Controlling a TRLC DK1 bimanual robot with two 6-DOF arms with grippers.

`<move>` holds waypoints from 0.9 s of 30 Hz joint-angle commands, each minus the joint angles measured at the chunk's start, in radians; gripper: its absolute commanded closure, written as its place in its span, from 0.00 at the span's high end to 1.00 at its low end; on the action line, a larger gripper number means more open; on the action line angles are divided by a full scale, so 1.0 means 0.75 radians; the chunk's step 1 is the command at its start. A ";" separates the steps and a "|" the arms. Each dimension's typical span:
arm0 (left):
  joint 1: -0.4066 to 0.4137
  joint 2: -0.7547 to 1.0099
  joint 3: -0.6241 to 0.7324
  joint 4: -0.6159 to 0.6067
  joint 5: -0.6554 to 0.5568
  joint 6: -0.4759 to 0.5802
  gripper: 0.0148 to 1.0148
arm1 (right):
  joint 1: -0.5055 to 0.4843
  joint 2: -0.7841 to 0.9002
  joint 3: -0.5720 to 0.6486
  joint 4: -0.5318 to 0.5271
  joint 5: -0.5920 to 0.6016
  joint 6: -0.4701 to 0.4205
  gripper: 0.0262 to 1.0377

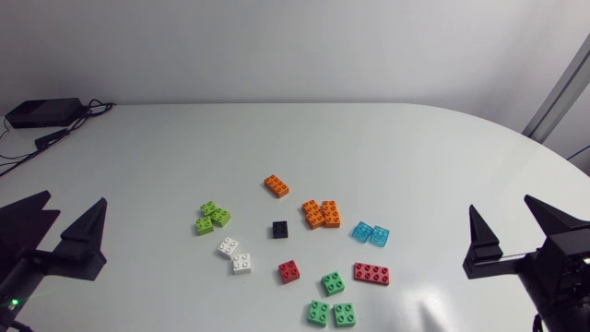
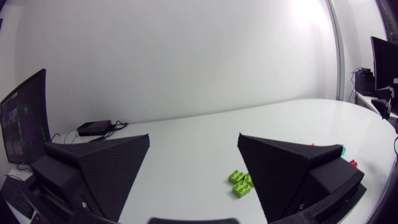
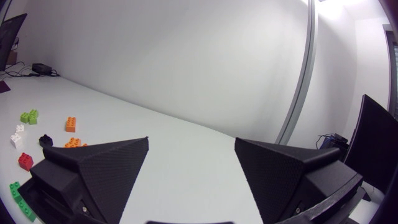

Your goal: Separate the duplo bricks

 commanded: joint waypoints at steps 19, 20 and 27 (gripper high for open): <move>-0.068 -0.026 -0.300 0.382 -0.005 0.010 0.97 | -0.012 -0.012 -0.053 0.000 -0.023 0.031 0.96; -0.072 -0.024 -0.300 0.380 -0.005 0.012 0.97 | -0.012 -0.012 -0.053 0.000 -0.023 0.031 0.96; -0.017 -0.022 -0.298 0.374 -0.001 0.023 0.97 | -0.067 -0.012 -0.053 -0.002 -0.028 0.109 0.96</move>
